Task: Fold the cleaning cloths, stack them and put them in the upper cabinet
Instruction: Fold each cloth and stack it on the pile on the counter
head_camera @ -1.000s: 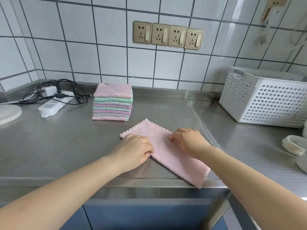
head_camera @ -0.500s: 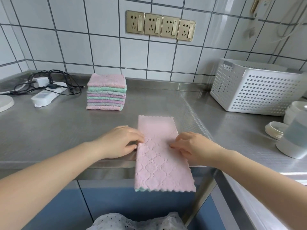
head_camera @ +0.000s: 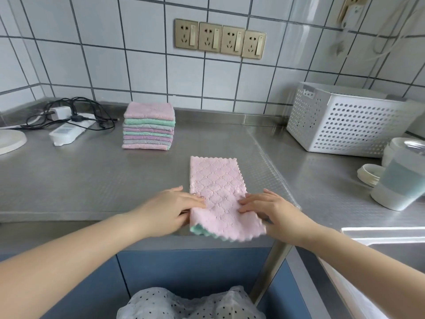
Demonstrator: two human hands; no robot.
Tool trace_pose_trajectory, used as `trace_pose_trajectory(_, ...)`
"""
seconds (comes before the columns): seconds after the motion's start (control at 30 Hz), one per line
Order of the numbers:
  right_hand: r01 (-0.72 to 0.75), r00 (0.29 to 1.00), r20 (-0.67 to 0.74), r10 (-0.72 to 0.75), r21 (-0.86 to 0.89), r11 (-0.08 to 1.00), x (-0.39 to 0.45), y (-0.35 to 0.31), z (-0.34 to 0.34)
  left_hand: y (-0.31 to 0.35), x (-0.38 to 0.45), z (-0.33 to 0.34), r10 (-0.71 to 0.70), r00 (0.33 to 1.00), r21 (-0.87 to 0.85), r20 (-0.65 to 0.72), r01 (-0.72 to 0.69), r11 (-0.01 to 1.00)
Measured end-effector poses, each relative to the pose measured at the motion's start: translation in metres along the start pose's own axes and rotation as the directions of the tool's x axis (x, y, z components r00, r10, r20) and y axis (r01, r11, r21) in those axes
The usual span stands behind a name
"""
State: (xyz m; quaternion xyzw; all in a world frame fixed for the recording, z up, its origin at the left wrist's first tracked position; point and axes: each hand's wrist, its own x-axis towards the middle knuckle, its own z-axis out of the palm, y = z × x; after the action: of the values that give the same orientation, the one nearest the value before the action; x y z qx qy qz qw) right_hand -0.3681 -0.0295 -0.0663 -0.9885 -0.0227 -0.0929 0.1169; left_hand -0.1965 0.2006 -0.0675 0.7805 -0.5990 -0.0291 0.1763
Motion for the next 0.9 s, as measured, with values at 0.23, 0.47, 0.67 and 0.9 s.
trace_pose_trajectory(0.23,-0.288,0.92,-0.138,0.366,0.396,0.872,0.016,-0.027,-0.013,0.005,0.012,-0.004,-0.291,0.94,-0.403,-0.179,0.2,0.893)
trace_pose_trajectory(0.47,-0.469,0.804,-0.09,0.588,0.512,0.719,0.064,-0.014,-0.007,0.003,0.036,-0.003,-0.384,0.891,-0.724,-0.243,0.097,0.683)
trace_pose_trajectory(0.67,-0.639,0.747,0.036,0.663,0.31,0.703,0.097,-0.001,-0.006,-0.007,0.053,0.0,-0.365,0.917,-0.547,-0.162,0.224,0.807)
trace_pose_trajectory(0.9,-0.737,0.672,0.147,0.726,0.238,0.633,0.105,0.008,-0.005,-0.014,0.076,-0.003,-0.471,0.881,-0.423,-0.028,0.417,0.804)
